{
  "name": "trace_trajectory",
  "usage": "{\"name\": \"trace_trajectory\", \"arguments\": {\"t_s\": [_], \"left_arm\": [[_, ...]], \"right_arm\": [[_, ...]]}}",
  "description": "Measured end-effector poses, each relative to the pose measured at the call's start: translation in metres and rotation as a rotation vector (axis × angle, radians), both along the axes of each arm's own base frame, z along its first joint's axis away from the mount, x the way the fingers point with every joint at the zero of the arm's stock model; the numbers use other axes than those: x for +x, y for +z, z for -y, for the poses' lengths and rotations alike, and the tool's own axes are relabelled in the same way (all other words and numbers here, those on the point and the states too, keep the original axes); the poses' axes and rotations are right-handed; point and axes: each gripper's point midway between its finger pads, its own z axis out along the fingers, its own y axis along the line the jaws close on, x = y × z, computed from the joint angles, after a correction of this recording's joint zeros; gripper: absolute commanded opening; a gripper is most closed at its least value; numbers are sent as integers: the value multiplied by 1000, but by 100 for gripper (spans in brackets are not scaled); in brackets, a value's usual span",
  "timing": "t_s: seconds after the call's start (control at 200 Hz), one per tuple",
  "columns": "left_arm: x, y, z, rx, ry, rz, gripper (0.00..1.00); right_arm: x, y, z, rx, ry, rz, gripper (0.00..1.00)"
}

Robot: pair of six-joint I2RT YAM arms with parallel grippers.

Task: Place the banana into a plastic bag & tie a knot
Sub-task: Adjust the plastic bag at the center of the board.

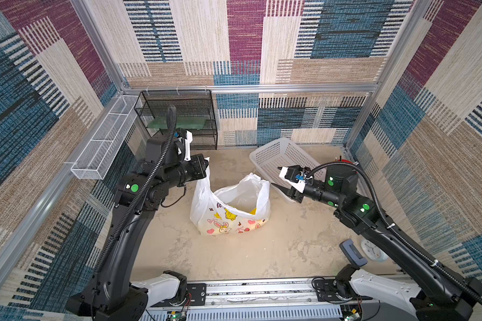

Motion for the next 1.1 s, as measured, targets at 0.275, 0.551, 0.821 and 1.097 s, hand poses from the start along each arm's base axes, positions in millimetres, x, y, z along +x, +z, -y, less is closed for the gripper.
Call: {"name": "trace_trajectory", "arguments": {"t_s": [0.275, 0.551, 0.821, 1.097], "left_arm": [[1, -1, 0, 1, 0, -3, 0], [1, -1, 1, 0, -3, -4, 0], [1, -1, 2, -2, -6, -5, 0], [2, 1, 5, -9, -18, -5, 0]], "right_arm": [[-10, -12, -27, -46, 161, -19, 57], [-25, -23, -55, -41, 236, -78, 47], [-22, -5, -62, 34, 215, -126, 54], [17, 45, -25, 262, 139, -362, 53]]}}
